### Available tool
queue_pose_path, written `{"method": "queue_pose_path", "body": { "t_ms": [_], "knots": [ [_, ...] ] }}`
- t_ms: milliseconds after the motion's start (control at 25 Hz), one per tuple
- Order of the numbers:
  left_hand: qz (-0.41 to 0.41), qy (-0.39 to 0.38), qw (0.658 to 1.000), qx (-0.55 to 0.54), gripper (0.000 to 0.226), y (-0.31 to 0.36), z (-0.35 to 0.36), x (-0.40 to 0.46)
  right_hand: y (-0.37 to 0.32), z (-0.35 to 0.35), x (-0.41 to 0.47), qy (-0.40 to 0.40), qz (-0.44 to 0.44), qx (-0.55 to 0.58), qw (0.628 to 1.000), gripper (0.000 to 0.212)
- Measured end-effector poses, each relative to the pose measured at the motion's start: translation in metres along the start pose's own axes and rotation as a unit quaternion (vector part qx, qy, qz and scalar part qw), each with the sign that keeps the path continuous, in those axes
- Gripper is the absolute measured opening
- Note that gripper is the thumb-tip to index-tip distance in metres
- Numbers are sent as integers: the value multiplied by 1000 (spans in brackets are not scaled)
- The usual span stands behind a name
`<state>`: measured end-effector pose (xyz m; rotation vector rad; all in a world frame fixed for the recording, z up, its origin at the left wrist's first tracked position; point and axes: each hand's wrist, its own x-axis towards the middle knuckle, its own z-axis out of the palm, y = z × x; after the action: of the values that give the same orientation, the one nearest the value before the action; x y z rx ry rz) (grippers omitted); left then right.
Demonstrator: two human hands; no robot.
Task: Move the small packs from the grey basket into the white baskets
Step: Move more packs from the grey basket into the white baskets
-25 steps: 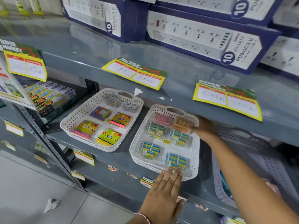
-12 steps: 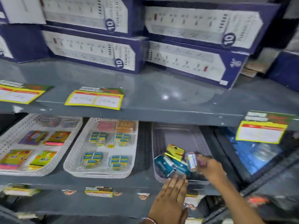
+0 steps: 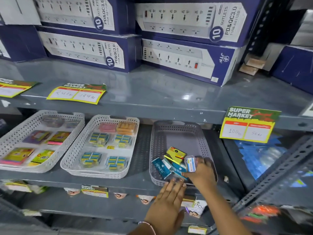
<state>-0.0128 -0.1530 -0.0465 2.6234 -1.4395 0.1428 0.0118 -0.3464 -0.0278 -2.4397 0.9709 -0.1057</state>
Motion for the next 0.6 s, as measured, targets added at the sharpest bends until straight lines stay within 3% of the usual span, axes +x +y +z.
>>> {"method": "queue_pose_path", "body": {
  "t_ms": [120,320,480,600],
  "knots": [
    [11,-5,1000,-9,76,-2,4,0,-7,0,6,-3,-7,-42,999,84],
    [1,-31,999,26,79,-6,0,-3,-9,-4,7,33,-2,-60,998,54],
    [-55,21,997,43,77,-40,-11,-24,-35,-9,8,71,-82,3,994,28],
    [-138,51,989,31,82,-92,-34,-55,-93,0,4,69,-139,28,987,33]
  ]
}}
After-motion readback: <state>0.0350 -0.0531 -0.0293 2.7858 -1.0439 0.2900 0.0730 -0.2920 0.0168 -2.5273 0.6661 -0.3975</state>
